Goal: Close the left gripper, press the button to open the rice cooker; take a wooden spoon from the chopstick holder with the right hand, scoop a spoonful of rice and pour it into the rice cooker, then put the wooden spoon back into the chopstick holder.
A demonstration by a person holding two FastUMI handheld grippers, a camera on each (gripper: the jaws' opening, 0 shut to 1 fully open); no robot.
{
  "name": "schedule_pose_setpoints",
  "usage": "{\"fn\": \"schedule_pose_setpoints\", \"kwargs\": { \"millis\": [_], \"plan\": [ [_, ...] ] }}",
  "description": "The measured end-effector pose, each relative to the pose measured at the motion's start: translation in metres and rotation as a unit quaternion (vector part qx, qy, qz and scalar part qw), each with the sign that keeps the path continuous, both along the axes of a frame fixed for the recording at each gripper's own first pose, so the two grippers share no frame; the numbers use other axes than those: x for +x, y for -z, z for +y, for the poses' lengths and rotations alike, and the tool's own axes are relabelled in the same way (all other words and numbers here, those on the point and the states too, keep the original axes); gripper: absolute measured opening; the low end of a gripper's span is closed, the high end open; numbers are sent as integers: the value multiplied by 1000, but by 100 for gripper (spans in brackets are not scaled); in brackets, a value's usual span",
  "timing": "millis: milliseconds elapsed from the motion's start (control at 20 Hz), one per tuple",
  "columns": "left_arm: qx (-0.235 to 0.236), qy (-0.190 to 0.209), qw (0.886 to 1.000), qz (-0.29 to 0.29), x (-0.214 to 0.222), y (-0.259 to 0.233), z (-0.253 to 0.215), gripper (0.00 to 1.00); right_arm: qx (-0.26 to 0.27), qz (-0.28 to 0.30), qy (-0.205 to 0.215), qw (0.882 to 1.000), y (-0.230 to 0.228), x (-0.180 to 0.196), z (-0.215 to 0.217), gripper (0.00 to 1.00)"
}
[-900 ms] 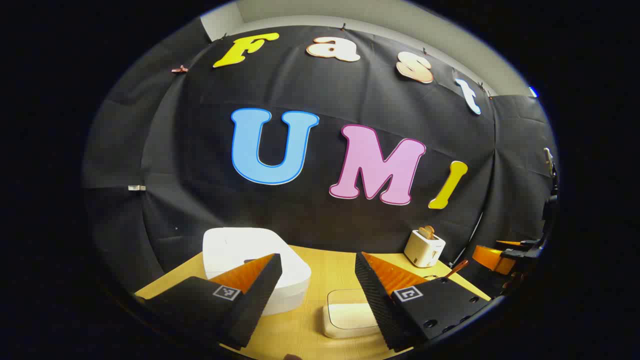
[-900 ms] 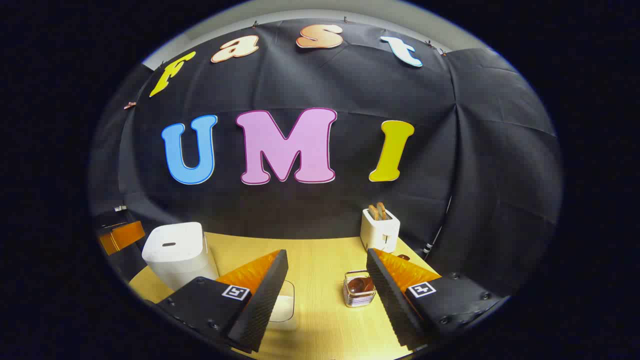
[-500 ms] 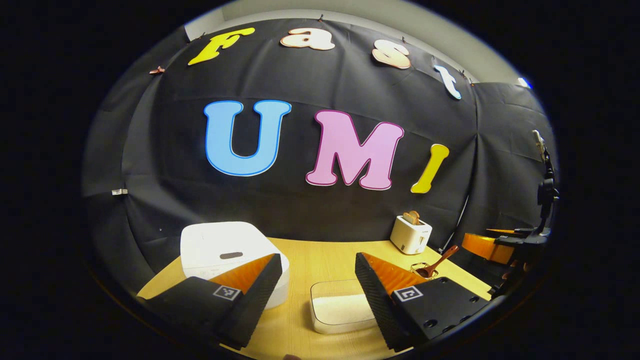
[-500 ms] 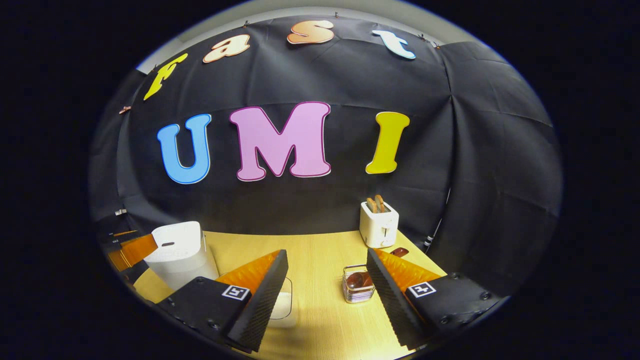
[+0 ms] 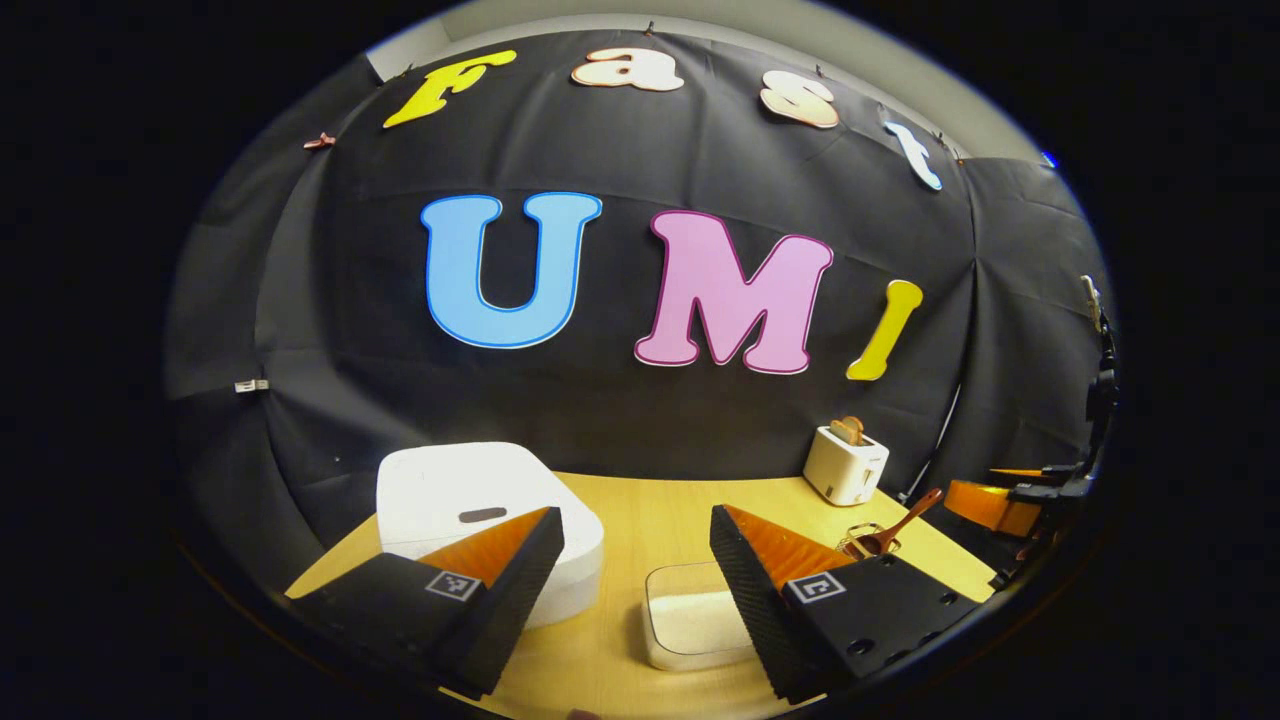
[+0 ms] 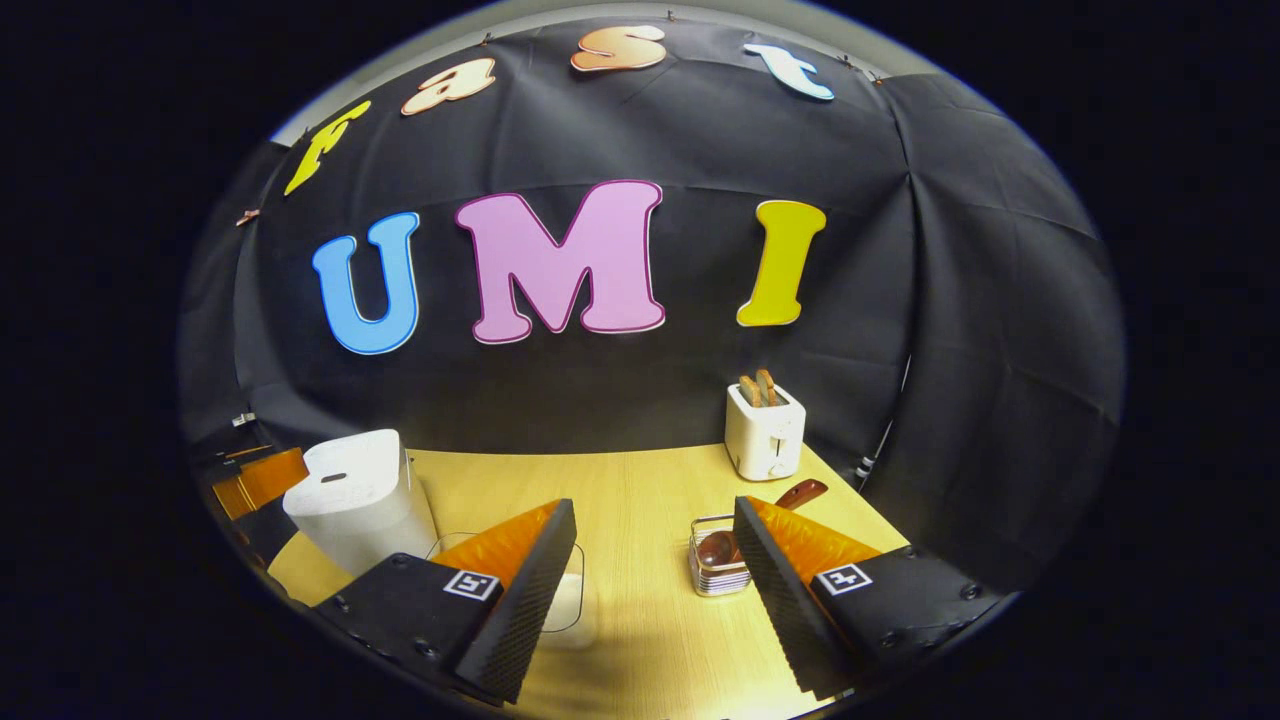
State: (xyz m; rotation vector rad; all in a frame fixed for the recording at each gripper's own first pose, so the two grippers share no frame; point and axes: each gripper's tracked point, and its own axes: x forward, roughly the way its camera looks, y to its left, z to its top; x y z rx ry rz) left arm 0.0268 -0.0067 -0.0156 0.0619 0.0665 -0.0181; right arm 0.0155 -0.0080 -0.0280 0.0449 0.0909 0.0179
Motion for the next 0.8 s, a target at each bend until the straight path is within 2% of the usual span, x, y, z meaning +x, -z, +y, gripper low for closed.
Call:
{"fn": "schedule_pose_setpoints", "kwargs": {
  "millis": [200,300,350,450,550,650,750,800],
  "plan": [
    [10,-7,1000,-6,10,-10,13,95,4,7,3,1000,4,4,-2,98],
    [15,-12,1000,-1,19,-11,20,92,3,9,8,1000,6,5,-6,99],
    [16,-19,1000,6,23,-9,26,87,-1,10,12,1000,7,6,-8,98],
    [9,-36,999,20,31,-5,39,63,-6,11,18,1000,8,6,-13,99],
    [2,-43,999,24,40,-6,49,51,-7,12,22,1000,8,6,-16,98],
    [8,-51,998,40,49,-2,59,49,-10,16,25,999,10,5,-19,98],
    [14,-58,997,40,60,-5,71,42,-9,21,28,999,13,5,-22,98],
    [13,-62,997,38,66,-8,77,29,-8,22,30,999,13,4,-23,98]
  ]
}}
